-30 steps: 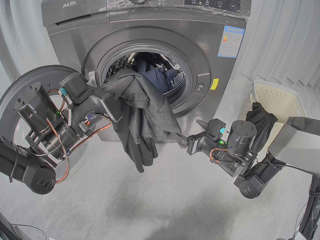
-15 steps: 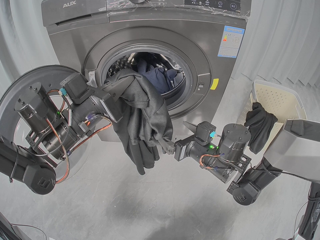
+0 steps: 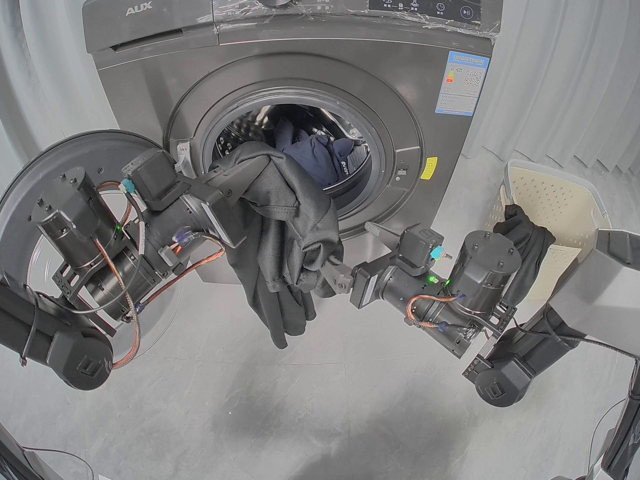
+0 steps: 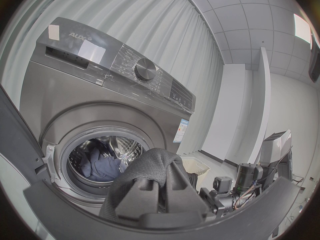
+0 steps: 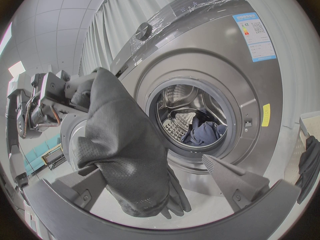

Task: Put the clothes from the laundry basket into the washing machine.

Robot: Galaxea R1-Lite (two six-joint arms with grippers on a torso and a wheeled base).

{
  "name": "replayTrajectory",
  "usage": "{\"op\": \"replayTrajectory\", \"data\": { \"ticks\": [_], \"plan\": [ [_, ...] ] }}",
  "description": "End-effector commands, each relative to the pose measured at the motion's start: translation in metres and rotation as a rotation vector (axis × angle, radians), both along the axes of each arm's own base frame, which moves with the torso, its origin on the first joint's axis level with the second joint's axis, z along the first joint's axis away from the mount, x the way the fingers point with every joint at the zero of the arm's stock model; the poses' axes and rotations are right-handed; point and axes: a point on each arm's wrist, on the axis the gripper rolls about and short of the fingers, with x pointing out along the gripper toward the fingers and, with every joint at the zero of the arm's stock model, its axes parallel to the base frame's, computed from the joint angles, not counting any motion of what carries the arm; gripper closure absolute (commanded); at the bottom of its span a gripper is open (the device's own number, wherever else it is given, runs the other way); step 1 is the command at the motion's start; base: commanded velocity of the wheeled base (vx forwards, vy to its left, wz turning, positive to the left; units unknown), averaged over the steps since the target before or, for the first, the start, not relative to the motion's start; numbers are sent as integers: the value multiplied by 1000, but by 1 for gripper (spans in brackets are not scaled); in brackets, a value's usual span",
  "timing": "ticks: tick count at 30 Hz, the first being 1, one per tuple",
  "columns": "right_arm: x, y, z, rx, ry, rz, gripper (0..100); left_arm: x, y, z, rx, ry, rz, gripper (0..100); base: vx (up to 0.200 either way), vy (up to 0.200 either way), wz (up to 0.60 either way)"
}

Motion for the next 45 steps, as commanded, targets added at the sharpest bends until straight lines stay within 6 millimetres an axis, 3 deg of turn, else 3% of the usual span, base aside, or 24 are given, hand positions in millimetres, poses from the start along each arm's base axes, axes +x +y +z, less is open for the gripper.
{"op": "replayTrajectory", "data": {
  "ticks": [1,6,12,16,20,28,38,45],
  "plan": [
    [0,-4,13,29,-32,-8,0,-1,0,1,-2,-3,-1,100,0,0,0],
    [8,-14,5,11,1,-60,0,-1,0,4,-8,-13,1,100,0,0,0],
    [33,-40,-1,8,11,-171,0,-3,0,2,-4,-7,-5,100,0,0,0],
    [34,-44,-3,4,17,-181,0,-3,-1,1,-3,-4,-7,100,0,0,0],
    [26,-43,-12,-23,47,-163,0,-3,-1,3,-7,-7,-6,100,0,0,0],
    [-9,-37,-38,-112,140,-82,0,1,0,4,-11,-11,3,100,0,0,0],
    [-31,-20,-17,-82,84,25,0,1,0,2,-7,-6,3,100,0,0,0],
    [-12,-7,3,-18,6,9,0,1,0,1,-5,-2,2,100,0,0,0]
  ]
}}
